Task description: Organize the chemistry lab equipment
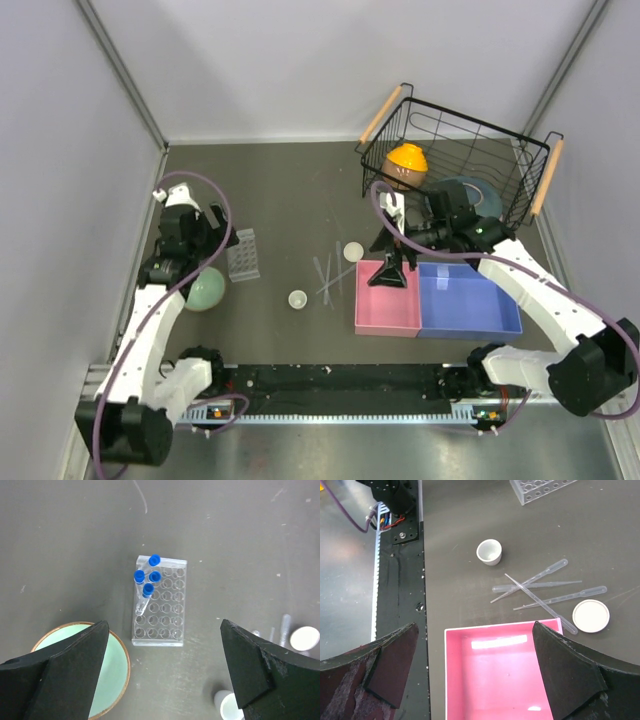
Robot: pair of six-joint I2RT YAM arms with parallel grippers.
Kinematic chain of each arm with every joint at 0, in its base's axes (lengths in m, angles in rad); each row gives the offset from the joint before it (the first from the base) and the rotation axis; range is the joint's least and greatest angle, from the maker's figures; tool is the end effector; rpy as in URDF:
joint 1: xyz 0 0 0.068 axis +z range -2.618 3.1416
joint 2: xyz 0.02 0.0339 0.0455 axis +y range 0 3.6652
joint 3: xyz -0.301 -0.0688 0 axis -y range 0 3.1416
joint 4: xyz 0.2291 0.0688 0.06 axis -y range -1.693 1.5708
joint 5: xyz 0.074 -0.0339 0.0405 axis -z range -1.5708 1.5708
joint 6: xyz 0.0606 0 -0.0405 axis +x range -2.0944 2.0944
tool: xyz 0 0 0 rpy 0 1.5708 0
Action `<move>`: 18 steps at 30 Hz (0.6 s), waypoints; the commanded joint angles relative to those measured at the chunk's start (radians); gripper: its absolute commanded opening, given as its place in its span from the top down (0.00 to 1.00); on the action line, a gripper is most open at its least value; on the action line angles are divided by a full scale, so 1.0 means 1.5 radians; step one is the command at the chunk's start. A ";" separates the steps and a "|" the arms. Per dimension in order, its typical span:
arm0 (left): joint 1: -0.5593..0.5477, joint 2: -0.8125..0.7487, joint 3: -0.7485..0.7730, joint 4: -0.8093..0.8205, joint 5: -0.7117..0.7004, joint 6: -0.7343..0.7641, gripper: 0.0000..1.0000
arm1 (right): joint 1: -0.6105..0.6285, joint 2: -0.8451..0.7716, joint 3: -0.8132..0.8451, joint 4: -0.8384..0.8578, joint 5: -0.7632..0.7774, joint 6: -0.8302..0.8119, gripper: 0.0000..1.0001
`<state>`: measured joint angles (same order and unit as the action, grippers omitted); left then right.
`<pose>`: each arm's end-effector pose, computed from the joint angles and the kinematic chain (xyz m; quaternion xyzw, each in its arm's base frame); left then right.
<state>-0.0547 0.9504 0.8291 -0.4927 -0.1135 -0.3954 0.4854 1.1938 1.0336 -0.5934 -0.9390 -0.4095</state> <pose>0.1895 -0.0035 0.3129 -0.1760 0.8690 -0.0535 0.4593 0.1762 0.1482 0.3409 -0.5162 0.6600 0.4283 0.3383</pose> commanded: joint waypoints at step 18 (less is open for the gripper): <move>0.003 -0.300 -0.115 0.035 0.333 -0.092 0.02 | 0.080 0.128 0.148 -0.178 0.136 -0.022 0.04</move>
<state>-0.0547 0.5774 0.6598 -0.4721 0.3153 -0.5419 0.5106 1.3144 1.1706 -0.8070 -0.8276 -0.4278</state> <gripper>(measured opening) 0.983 0.967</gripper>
